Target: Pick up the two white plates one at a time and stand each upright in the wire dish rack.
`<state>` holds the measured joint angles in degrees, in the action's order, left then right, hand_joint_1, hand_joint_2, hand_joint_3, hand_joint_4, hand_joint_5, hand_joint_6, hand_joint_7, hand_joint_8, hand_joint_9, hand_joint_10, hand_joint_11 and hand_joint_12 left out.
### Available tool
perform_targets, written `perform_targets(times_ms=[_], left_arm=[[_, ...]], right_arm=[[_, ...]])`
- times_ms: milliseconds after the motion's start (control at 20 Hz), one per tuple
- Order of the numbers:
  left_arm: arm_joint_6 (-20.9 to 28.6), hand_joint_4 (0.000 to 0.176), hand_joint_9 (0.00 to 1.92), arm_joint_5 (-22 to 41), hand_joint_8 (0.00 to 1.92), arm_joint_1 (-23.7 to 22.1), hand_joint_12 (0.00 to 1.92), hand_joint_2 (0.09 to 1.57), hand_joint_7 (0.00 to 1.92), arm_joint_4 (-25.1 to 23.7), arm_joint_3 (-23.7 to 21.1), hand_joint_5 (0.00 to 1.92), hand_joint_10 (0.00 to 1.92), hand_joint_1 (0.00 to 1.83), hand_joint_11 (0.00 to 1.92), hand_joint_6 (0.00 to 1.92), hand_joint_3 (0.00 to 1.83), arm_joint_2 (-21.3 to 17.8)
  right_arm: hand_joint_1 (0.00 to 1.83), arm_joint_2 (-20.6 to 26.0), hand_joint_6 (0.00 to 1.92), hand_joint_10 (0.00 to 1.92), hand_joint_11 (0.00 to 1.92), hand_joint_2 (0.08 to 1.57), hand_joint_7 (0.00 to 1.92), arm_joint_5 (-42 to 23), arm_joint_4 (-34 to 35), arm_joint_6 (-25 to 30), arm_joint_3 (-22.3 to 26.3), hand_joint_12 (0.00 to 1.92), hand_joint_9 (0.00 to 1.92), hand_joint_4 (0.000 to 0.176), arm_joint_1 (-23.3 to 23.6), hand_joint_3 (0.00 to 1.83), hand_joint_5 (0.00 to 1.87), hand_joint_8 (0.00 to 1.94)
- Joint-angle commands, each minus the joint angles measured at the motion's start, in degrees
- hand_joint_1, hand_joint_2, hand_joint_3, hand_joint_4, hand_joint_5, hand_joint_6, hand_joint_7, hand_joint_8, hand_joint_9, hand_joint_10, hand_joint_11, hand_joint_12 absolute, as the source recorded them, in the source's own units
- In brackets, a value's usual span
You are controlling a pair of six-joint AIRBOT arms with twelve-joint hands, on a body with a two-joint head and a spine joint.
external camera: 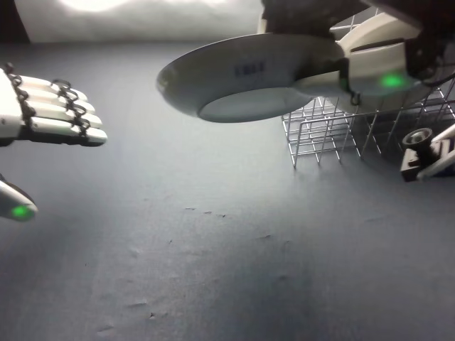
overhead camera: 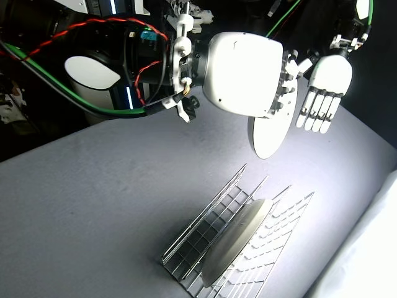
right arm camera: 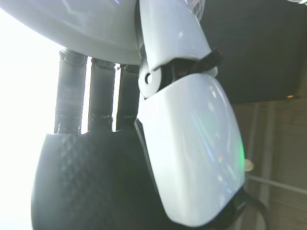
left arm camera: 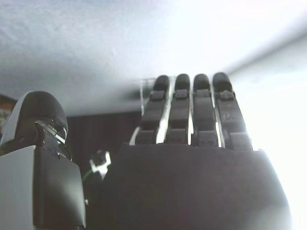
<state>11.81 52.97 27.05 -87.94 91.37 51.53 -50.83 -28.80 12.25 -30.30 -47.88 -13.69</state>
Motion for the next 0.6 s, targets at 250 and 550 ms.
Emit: perform_targets(times_ms=[250, 550], left_arm=[[1.12, 0.0, 0.03, 0.92, 0.0, -0.82, 0.06, 1.09, 0.04, 3.11, -1.14, 0.05, 0.01, 0.0, 0.04, 0.0, 0.0, -1.55], [1.13, 0.0, 0.02, 1.19, 0.01, -1.86, 0.01, 1.1, 0.03, 3.1, 0.82, 0.04, 0.01, 0.0, 0.03, 0.01, 0.0, 0.25]], right_arm=[[1.49, 1.85, 1.08, 1.06, 0.85, 1.11, 0.95, -7.83, 1.36, 1.57, -2.18, 1.54, 0.92, 0.0, -0.16, 0.0, 0.87, 0.91], [1.49, 1.89, 1.08, 1.05, 0.85, 1.11, 0.95, -5.72, 2.7, 1.61, -5.13, 1.54, 0.92, 0.0, -1.68, 0.0, 0.86, 0.91]])
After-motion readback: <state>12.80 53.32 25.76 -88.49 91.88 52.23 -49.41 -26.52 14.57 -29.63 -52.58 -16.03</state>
